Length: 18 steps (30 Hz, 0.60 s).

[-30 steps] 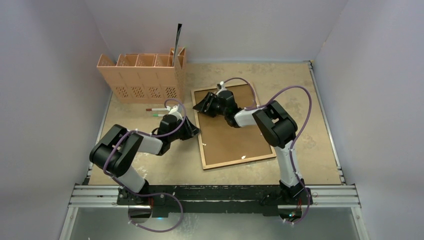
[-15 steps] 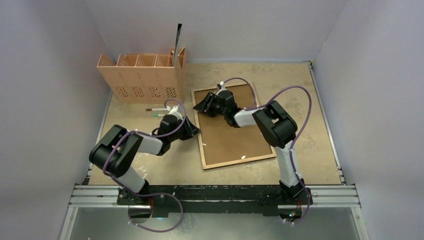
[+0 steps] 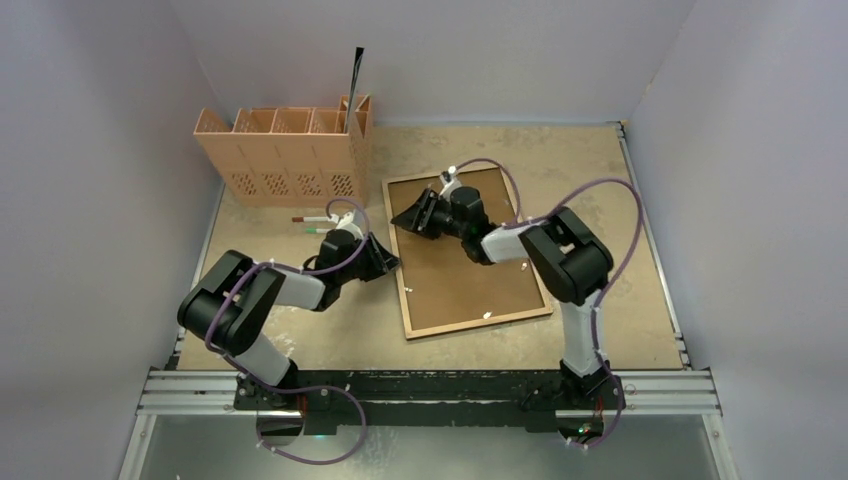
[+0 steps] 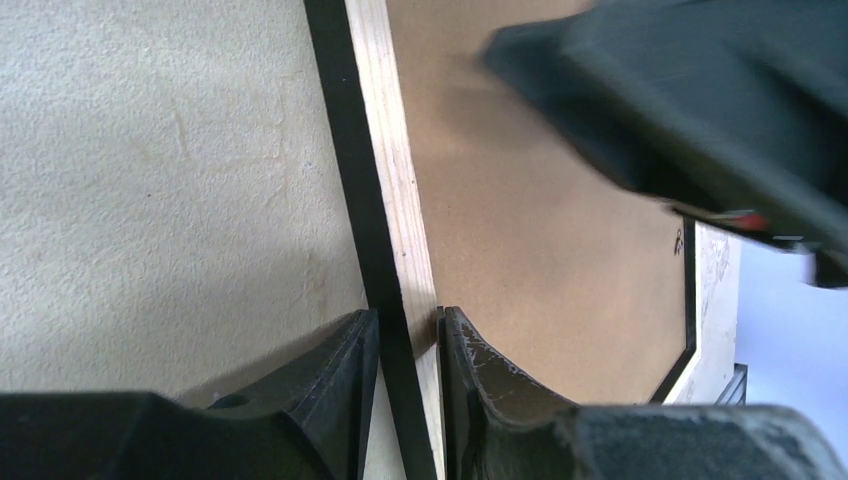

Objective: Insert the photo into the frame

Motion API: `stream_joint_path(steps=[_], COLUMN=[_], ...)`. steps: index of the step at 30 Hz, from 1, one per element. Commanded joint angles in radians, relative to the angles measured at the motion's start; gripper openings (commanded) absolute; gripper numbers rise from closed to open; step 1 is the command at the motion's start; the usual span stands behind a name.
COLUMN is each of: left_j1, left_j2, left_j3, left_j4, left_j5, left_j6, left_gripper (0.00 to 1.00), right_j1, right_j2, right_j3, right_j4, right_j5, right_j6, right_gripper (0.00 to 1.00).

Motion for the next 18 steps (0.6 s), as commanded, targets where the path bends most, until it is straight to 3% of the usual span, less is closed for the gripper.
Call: stream_joint_path(steps=[1,6,10,13,18], left_j1=[-0.003,-0.003,-0.003,-0.003,-0.003], left_j2=[-0.032,-0.108,-0.124,-0.104,-0.024], left_j3=[-0.018,-0.002,0.017,0.044,0.131], left_j4=[-0.149,-0.252,-0.292,-0.306,-0.324], left_j5=[-0.037,-0.074,-0.037,-0.002,0.036], left_j6=[0.009,0.039,0.088,0.118,0.139], left_gripper=[0.31,0.37,0.46,0.51,0.53], right_j1=[-0.022,-0.108,-0.196,-0.246,-0.349], right_j2=[-0.226,-0.384,-0.507,-0.568,-0.561], right_j3=[0.063,0.075,0.042,0.006,-0.010], right_j4=[-0.276,-0.595,-0.750,-0.811,-0.947], right_j5=[0.150,0.327,0.581,0.764,0.752], right_j6=[-0.172,-0.294,-0.457,-0.537,-0.531], right_gripper=[0.53,0.54,0.57,0.69,0.78])
